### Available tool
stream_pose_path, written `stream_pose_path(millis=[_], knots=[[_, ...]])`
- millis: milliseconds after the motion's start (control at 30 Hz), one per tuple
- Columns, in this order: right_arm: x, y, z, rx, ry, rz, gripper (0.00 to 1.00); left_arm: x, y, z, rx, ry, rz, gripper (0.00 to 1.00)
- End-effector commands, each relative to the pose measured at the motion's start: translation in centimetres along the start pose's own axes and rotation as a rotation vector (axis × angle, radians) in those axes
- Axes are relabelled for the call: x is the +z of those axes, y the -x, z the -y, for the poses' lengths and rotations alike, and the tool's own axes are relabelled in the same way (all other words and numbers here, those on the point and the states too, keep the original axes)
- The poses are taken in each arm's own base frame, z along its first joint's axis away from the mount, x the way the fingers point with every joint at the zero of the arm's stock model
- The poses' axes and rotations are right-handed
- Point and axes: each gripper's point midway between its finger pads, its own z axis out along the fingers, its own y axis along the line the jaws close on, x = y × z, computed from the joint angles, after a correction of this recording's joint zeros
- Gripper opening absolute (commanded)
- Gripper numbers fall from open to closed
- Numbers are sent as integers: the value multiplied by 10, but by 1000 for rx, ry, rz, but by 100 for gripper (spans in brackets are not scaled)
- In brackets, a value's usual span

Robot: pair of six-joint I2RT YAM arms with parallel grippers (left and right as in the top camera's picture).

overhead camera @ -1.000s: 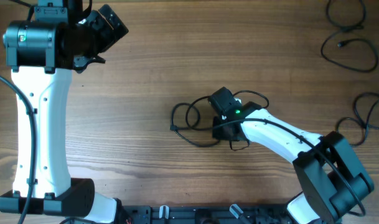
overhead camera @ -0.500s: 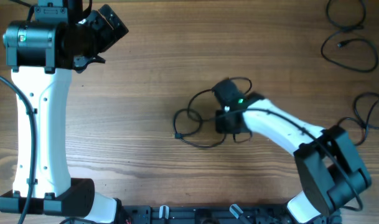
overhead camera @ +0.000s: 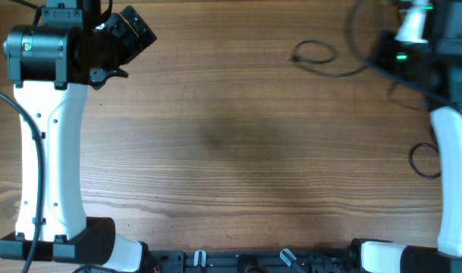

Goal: Untangle cables

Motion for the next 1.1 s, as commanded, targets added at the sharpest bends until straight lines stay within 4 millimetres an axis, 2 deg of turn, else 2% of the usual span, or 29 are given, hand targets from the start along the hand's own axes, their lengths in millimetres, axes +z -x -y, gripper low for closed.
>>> stream_pose_path(millis=[0,133,167,233,367,433,467,500,533,567,600,633,700,800,900,1000,1067], knots=[[-4,15,60,102,-96,27,4,6,2,-4,9,25,1,100],[-1,19,116,205,-194,26,4,6,2,-4,9,25,0,100],[3,17,124,217,-210,15,4,6,2,-4,9,25,0,100],[18,5,143,244,-256,-33,4,6,2,-4,9,25,0,100],[64,-30,178,327,-376,-168,4,6,2,-4,9,25,0,100],[82,-41,194,364,-431,-210,5,6,2,-4,9,25,0,100],[92,-46,199,371,-441,-228,11,6,2,-4,10,25,0,100],[100,-49,202,373,-445,-240,26,6,2,-4,9,25,0,100],[108,-53,206,380,-450,-259,57,6,2,-4,9,25,0,100],[111,-57,209,393,-456,-270,82,6,2,-4,10,25,0,100],[113,-59,210,400,-452,-279,92,6,2,-4,10,25,0,100],[113,-58,209,409,-431,-281,99,6,2,-4,9,25,0,100],[106,-51,203,424,-390,-276,99,6,2,-4,9,25,0,100],[87,-34,182,402,-293,-271,100,6,2,-4,9,25,0,100],[50,-7,131,270,-86,-216,100,6,2,-4,9,25,0,100],[15,4,97,168,0,-147,100,6,2,-4,9,25,0,100],[-21,5,67,59,39,-86,100,6,2,-4,9,25,0,100]])
